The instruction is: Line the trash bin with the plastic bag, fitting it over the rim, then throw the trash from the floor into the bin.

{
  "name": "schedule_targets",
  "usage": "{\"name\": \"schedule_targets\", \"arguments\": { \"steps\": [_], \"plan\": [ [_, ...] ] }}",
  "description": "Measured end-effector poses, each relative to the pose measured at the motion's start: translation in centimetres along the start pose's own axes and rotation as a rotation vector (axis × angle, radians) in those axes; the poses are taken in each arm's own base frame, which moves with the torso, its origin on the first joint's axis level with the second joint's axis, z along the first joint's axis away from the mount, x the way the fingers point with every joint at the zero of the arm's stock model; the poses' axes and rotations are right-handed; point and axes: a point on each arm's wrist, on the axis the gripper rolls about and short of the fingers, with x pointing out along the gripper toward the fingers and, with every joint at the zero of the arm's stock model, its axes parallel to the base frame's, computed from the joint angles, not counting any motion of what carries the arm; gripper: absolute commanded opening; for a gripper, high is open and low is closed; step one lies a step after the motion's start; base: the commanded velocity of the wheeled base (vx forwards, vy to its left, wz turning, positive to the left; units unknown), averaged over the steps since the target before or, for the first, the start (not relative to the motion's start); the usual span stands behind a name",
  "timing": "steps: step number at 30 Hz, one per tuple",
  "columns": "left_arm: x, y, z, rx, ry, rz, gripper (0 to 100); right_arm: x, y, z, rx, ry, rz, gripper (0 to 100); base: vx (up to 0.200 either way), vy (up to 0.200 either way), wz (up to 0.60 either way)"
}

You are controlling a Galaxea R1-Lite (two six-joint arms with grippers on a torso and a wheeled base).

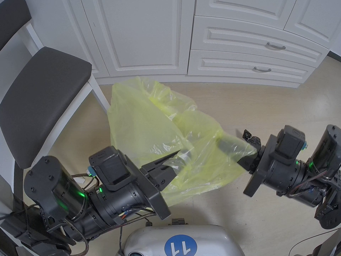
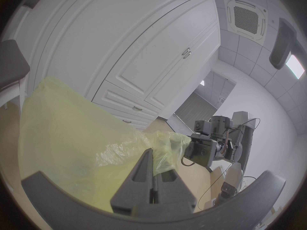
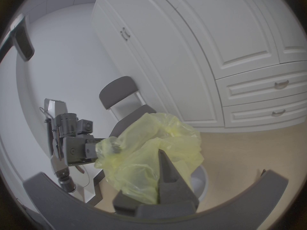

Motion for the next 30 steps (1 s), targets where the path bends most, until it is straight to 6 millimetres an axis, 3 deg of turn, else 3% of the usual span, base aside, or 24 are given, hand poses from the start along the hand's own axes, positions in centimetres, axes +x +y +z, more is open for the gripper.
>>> {"name": "schedule_targets", "arguments": {
  "steps": [9,22,30],
  "plan": [
    [0.8,1.9,-0.3,-0.018,0.004,0.058,0,0.8,1.7,-1.7,0.009,0.066,0.063,0,0.000,0.000,0.00],
    [1.2,6.8,-0.6,0.000,0.001,0.225,0,1.8,2.4,-2.4,0.062,0.090,0.095,0,0.000,0.000,0.00],
    [0.9,7.4,-1.2,-0.001,0.021,0.255,0,3.6,2.5,-2.9,0.179,0.098,0.103,0,0.000,0.000,0.00]
  ]
}}
